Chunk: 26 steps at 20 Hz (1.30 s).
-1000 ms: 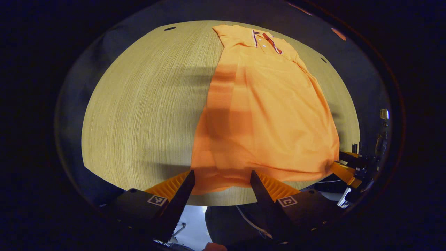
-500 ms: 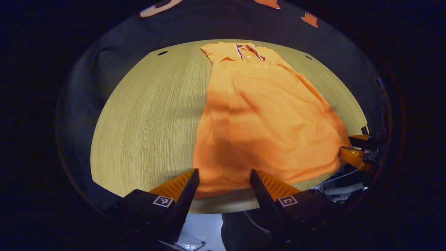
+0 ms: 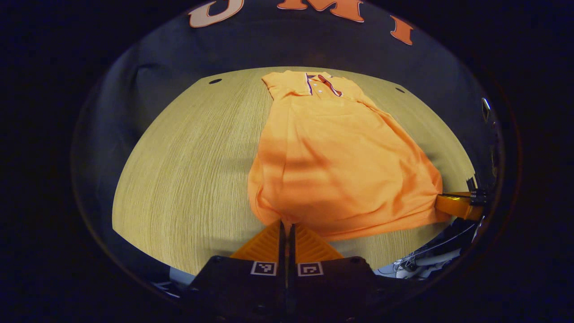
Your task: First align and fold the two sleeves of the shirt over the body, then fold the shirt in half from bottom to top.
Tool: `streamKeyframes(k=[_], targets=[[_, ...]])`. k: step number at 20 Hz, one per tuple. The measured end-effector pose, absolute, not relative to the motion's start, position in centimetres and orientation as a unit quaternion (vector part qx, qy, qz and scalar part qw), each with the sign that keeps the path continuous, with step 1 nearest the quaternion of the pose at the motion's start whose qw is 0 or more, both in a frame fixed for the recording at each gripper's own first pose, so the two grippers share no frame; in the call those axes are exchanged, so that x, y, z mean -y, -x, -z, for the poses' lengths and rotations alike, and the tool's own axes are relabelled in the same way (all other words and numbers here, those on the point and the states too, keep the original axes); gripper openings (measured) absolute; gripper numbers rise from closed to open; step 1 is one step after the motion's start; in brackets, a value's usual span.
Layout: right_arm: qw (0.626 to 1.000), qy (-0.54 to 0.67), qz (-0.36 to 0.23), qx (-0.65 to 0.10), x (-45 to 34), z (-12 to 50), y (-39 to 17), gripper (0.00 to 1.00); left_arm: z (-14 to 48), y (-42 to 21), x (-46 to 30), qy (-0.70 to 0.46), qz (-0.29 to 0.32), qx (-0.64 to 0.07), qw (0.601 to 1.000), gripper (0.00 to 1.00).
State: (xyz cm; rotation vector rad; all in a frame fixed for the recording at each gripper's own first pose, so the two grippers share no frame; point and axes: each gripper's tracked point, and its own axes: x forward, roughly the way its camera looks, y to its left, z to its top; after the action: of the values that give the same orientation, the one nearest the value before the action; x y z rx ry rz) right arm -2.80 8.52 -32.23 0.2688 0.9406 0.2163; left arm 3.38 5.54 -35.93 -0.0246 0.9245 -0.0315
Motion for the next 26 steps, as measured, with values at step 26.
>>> streamKeyframes(k=[26], targets=[[0.887,-0.304,-0.152,-0.314,-9.2,21.2,-3.3,0.0,28.0,-7.4,-4.5,0.047,0.022,-0.366,0.929,0.02]])
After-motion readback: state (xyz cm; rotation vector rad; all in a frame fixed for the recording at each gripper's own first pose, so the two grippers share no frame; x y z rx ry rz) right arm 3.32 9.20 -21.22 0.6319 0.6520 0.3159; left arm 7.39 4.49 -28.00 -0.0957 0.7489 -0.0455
